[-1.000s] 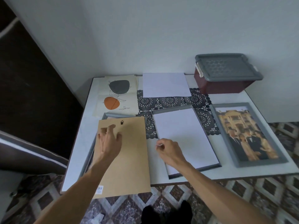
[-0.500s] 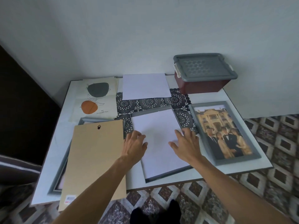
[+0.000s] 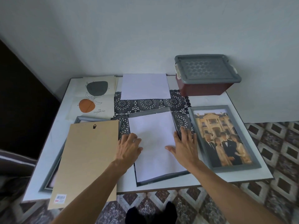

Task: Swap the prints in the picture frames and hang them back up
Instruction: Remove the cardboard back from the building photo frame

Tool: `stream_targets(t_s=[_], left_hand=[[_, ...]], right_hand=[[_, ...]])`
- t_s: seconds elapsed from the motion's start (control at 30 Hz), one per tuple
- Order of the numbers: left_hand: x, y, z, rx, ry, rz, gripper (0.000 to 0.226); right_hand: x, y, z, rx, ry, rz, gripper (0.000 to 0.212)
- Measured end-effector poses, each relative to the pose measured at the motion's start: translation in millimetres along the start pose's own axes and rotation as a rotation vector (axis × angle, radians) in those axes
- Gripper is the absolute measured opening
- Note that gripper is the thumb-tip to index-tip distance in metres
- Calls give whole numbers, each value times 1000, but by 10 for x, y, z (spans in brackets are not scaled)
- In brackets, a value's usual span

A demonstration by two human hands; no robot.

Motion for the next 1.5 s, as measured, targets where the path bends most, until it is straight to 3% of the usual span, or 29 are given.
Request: stream_targets(t_s=[0.23,0.3,0.37,0.47,0.57,0.7,0.77,0.9,1.03,1.13,1.23,1.33,1.5], left_hand=[[-14,-10,5,36,12,3,34],[-29,-15,11,21,19,-2,35],[-35,-12,3,25,30,5,35],[-79,6,-22,49,62,1,36],[-117,25,-49,78,80,2,37],[-225,3,-153,111,198,-71,40],[-283,-13,-239,120,396,-165,42],[-365,-21,-461,192,896,-325,40],[-232,-131,-321,16,1650,-343,74],[-216,-161,-338,96,1902,-401,82],[-140,-261,-474,152,1920,-383,56],[-159,-445,-571,178,1776,-382,24],[-501,-822,-743,153,1524,-362,20]], right_hand=[[-124,132,-332,305,-198,-65,52],[-127,117,-347,251,-394,-48,54],[5,56,-238,107,-741,77,62],[106,-45,-123,-78,-1178,191,41],[143,-128,-96,-164,-1206,179,39],[181,-199,-310,-125,-1237,52,25],[206,-205,-489,-90,-1324,8,11],[276,-300,-770,4,-1531,23,11],[232,-498,-937,36,-1796,86,6],[75,-631,-998,19,-1879,86,7],[-68,-793,-978,19,-1928,114,13],[-233,-964,-1012,1,-1991,112,16],[-348,-1282,-899,-44,-2102,217,18]])
Point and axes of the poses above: each hand's wrist, its own y-axis away from the middle knuckle, its own z-axis out of the palm, x = y × z, the point moved 10 cm from there along -y, towards the middle knuckle, and after that the axes turned 7 degrees about -x, right-handed, at the moved point
